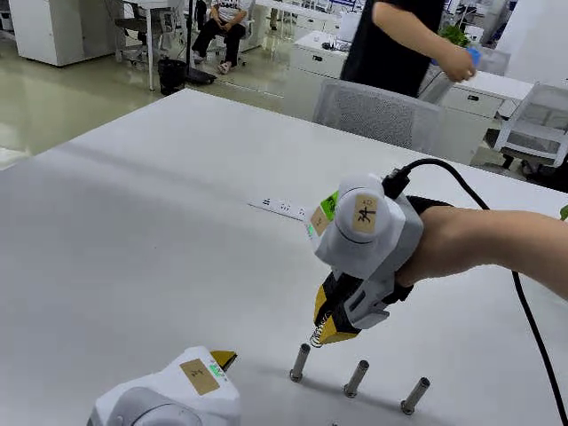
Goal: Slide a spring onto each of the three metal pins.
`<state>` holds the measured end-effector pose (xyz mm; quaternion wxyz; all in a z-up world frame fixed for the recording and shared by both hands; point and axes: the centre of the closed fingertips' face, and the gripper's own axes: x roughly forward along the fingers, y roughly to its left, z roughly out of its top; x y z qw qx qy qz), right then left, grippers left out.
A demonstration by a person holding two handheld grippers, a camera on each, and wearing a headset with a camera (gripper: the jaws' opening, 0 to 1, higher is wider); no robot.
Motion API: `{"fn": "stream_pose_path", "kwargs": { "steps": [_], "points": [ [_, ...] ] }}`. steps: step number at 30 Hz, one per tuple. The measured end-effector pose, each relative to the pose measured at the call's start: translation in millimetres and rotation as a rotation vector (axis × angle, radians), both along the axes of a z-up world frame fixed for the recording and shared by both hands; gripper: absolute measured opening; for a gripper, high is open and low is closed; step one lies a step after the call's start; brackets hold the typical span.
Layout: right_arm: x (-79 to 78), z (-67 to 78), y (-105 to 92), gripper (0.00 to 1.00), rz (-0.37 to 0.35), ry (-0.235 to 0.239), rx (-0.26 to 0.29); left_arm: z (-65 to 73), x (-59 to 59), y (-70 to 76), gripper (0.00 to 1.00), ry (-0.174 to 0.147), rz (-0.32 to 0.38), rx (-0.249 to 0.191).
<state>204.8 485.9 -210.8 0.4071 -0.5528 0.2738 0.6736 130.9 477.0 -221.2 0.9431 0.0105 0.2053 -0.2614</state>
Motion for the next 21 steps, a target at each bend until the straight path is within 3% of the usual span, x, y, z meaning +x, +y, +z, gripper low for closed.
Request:
{"fn": "stream_pose_path", "kwargs": {
  "steps": [5,21],
  "points": [
    [4.2,-5.3,1.7,0.12,0.005,-0.002,-0.018,-3.0,-1.1,0.1,1.0,0.003,0.002,0.01],
    [6.8,-16.5,4.1,0.12,0.009,0.009,-0.048,-4.1,-1.5,1.3,1.0,0.013,0.007,-0.02]
  ]
}}
